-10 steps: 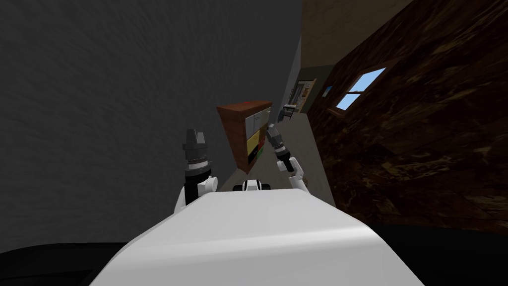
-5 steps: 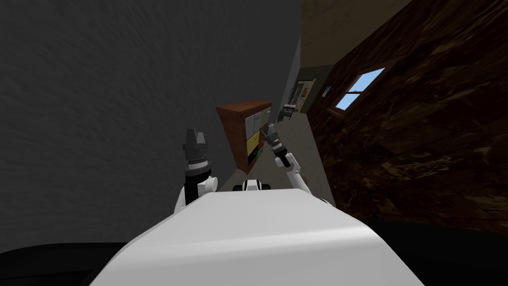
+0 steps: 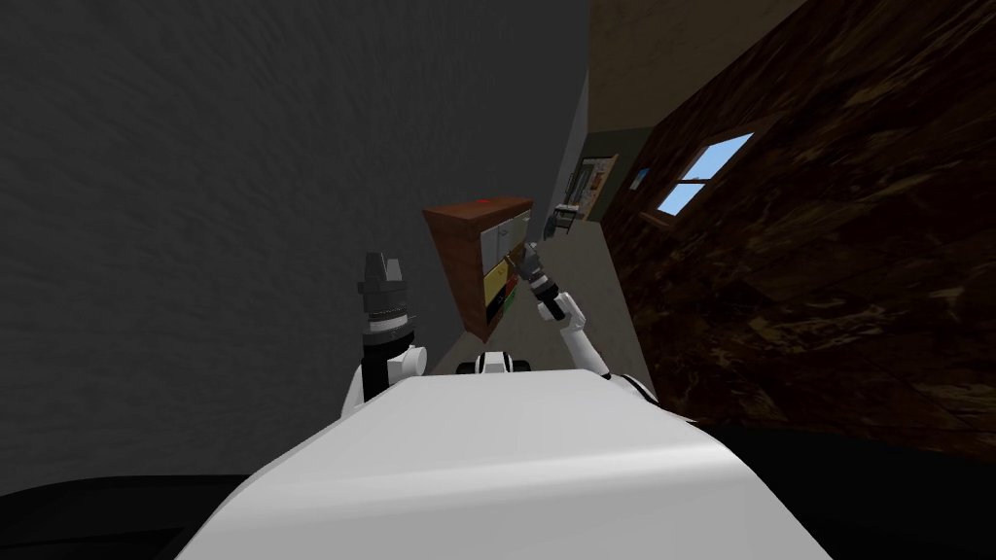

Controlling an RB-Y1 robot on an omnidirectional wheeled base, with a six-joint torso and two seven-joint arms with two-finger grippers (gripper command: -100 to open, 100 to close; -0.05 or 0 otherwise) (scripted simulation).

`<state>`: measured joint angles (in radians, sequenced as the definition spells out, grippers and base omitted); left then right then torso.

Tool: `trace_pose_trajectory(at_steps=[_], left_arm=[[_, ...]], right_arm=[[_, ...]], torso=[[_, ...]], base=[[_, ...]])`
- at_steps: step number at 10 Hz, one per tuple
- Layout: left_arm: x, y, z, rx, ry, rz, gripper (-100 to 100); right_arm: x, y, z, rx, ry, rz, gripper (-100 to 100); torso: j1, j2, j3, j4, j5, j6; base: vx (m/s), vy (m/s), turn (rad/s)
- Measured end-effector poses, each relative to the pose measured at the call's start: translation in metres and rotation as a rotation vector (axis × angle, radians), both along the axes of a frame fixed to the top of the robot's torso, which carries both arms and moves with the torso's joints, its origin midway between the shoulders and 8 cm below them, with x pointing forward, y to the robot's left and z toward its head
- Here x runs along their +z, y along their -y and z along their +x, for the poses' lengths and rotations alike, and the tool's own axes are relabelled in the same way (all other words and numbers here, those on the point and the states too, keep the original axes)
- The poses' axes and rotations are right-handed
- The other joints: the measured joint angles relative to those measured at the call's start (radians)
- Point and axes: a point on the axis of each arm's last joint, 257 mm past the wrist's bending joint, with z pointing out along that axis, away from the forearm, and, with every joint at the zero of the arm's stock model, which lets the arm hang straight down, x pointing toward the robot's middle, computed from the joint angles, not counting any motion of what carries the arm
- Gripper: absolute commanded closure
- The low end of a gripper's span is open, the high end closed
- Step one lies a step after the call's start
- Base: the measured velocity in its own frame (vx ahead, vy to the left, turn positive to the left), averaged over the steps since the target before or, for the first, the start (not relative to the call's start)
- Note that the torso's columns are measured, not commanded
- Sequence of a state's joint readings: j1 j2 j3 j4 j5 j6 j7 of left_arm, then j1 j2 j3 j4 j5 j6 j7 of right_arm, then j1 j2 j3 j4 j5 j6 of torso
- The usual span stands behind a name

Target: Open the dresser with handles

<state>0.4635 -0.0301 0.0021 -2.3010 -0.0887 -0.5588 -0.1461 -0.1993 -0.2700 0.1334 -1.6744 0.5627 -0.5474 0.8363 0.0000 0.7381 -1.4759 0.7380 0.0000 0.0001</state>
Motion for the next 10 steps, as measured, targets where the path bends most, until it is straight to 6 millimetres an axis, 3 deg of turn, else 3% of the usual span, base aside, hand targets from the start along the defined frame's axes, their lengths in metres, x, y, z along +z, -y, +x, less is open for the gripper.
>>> trace_pose_trajectory(at_steps=[10], left_arm=[[0.0, 0.0, 0.0, 0.0, 0.0, 0.0, 0]], right_arm=[[-0.012, -0.034, 0.046, -0.121, 0.21, -0.418, -100]], torso=[[0.0, 0.0, 0.0, 0.0, 0.0, 0.0]], base=[[0.015, 0.006, -0.011]])
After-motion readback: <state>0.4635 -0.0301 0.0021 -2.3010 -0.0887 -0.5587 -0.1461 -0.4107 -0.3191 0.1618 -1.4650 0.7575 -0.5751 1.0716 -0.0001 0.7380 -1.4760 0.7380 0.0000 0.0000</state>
